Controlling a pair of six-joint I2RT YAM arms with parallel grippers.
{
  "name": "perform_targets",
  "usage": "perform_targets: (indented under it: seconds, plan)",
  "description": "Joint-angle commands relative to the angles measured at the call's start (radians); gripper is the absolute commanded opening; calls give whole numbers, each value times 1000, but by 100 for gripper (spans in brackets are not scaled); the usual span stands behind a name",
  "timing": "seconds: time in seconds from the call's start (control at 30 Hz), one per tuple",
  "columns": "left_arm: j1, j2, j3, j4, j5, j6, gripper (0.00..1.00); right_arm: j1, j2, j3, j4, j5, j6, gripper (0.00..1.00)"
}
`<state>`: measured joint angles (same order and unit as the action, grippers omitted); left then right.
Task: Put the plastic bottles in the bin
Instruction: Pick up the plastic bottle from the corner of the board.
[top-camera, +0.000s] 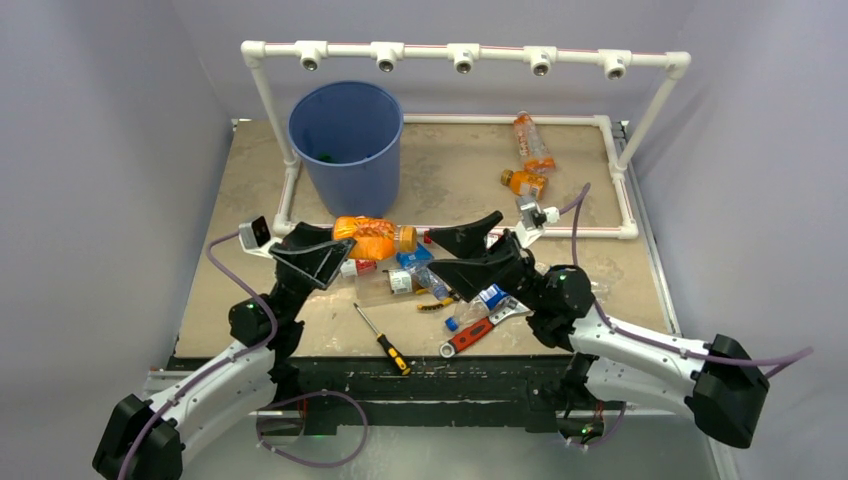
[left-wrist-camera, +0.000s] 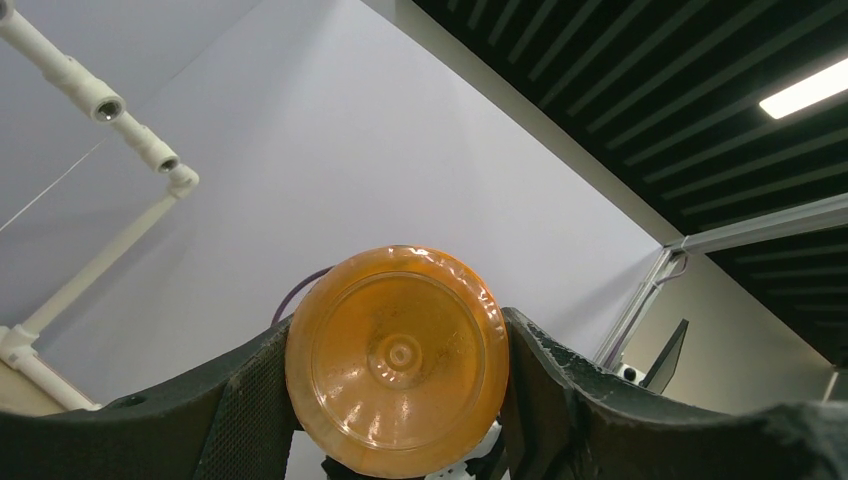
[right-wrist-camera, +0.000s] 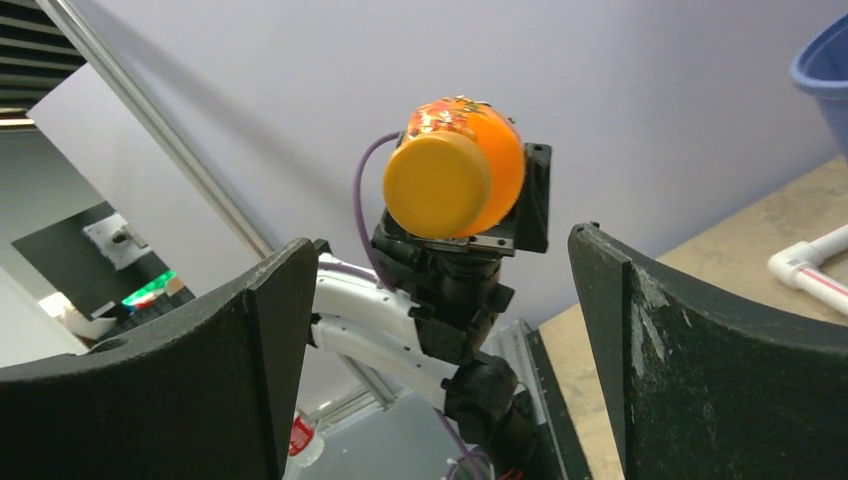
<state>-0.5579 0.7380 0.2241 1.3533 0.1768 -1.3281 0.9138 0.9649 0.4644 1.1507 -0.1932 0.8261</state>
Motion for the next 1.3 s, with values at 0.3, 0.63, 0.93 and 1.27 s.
perform_targets:
  seconds: [0.3,0.63,0.93,1.27]
  plan:
    - [-5,-28,7,-1,13,8,0,80,134,167,32,112,-21,84]
    - [-7,-22,15,-19,26,14,0,83,160,194,-5,89,-15,77]
    - [-9,-12,3,-13,19,22,0,85,188,233,-82,55,-14,56]
    - [-11,-74,43,-181,33,77,46,86,152,228,-122,66,-36,0]
